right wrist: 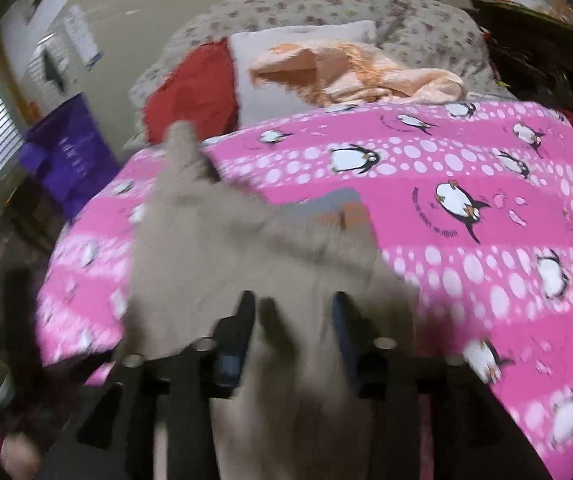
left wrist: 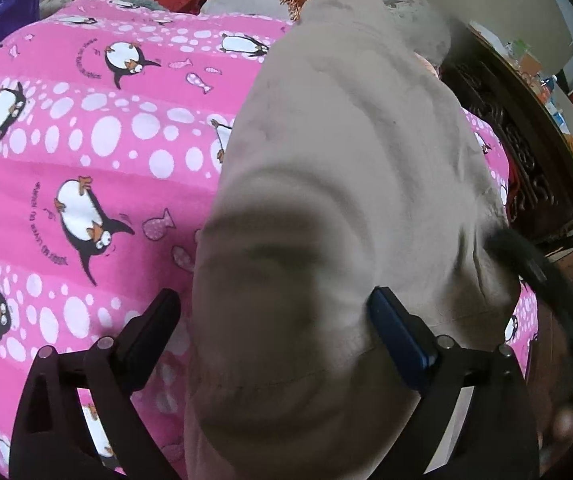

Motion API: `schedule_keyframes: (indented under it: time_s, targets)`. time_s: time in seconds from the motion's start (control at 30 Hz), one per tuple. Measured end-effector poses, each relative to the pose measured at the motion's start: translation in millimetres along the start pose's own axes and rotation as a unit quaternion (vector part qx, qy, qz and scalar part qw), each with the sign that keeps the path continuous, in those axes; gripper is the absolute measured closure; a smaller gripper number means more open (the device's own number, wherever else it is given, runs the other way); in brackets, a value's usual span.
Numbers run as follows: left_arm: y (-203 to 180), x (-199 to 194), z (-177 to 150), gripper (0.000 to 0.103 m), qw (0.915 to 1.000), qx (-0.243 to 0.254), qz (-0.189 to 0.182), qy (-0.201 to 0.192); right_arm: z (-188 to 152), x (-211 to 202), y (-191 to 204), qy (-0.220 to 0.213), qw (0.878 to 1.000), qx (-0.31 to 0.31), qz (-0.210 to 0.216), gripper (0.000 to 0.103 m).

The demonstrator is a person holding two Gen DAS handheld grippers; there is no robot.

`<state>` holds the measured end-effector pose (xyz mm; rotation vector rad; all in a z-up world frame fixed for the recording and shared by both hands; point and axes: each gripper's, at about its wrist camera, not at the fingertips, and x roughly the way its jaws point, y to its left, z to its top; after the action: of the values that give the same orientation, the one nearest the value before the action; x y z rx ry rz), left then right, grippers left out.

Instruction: Fold large clothes

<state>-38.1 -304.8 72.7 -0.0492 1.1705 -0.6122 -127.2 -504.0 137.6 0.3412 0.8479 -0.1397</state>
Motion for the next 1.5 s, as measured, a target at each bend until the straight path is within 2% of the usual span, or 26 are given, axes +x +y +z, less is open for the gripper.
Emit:
schedule_keyframes:
  time_s: [0.1,0.2,0.3,0.33,0.37,0.43,0.47,0.53,0.6,0.7,0.77,0.8,0.83,0.93,0.97,1.03,1.1,1.17,1.23,1.3,1.4,1.5]
  targets:
    - [0,-11,-7,0.006,1.0,0.004,0.002,0.002,-32,-40,18,-0.009,0.999,-0.035,0.015,0.054]
    - [2,-26,-18,0.006,0.9999,0.016,-0.001,-0.005,-75,-56,16,-0.001,0.999,-0.028,0.016,0.055]
    - [7,-35,-34,0.006,0.9997,0.018,0.002,-0.018,-115,-42,0,0.026,0.999,-0.026,-0.026,0.057]
    - [11,-32,-41,0.006,0.9999,0.008,-0.005,-0.011,-124,-32,-11,0.04,0.999,-0.006,-0.034,0.056]
    - [10,-27,-44,0.006,0.9999,0.0,-0.012,-0.002,-131,-23,-23,0.051,0.998,0.026,-0.024,0.056]
    - [11,-29,-48,0.006,0.9998,-0.005,-0.016,0.004,-134,-23,-37,0.055,0.996,0.071,0.001,0.055]
    - [11,-33,-50,0.006,0.9999,0.001,-0.015,-0.001,-131,-33,-37,0.043,0.996,0.075,0.002,0.055]
    - [8,-48,-56,0.006,0.999,0.038,-0.001,-0.022,-123,-53,-31,0.02,0.998,0.059,0.004,0.054]
    - [6,-56,-58,0.006,0.9979,0.055,0.008,-0.033,-112,-73,-24,-0.013,0.999,0.049,0.002,0.053]
    - [7,-56,-57,0.006,0.9982,0.051,0.009,-0.03,-92,-76,-11,-0.042,0.999,0.035,0.002,0.053]
    - [7,-55,-58,0.006,0.9986,0.045,0.01,-0.027,-81,-63,2,-0.037,0.999,0.021,0.014,0.059]
    - [7,-54,-59,0.006,0.9985,0.046,0.012,-0.027,-80,-57,7,-0.032,0.999,0.015,0.02,0.067]
    - [6,-52,-59,0.006,0.9984,0.048,0.014,-0.026,-79,-50,10,-0.027,0.999,0.011,0.022,0.068]
    - [3,-48,-58,0.006,0.9985,0.048,0.015,-0.023,-84,-11,4,0.009,0.999,0.005,-0.039,0.068]
    - [1,-46,-59,0.006,0.9985,0.049,0.014,-0.02,-87,0,-5,0.021,0.999,0.019,-0.044,0.068]
    - [1,-44,-60,0.006,0.9984,0.052,0.014,-0.02,-91,4,-20,0.02,0.997,0.066,-0.017,0.068]
    - [0,-43,-58,0.006,0.9982,0.053,0.013,-0.022,-89,-8,-21,0.014,0.998,0.066,-0.007,0.064]
    - [2,-42,-55,0.006,0.9985,0.051,0.011,-0.02,-87,-18,-20,0.008,0.998,0.061,-0.005,0.055]
    - [4,-41,-52,0.006,0.9988,0.046,0.004,-0.017,-87,-29,-23,-0.004,0.998,0.061,0.006,0.032]
    - [5,-39,-49,0.006,0.9987,0.048,0.0,-0.014,-88,-30,-30,-0.015,0.997,0.067,0.021,0.023]
    - [7,-36,-41,0.006,0.9982,0.057,-0.009,-0.012,-88,-21,-41,-0.003,0.997,0.078,0.022,0.023]
    - [12,-30,-33,0.006,0.9973,0.059,-0.044,0.002,-88,-10,-52,-0.001,0.994,0.096,0.051,0.023]
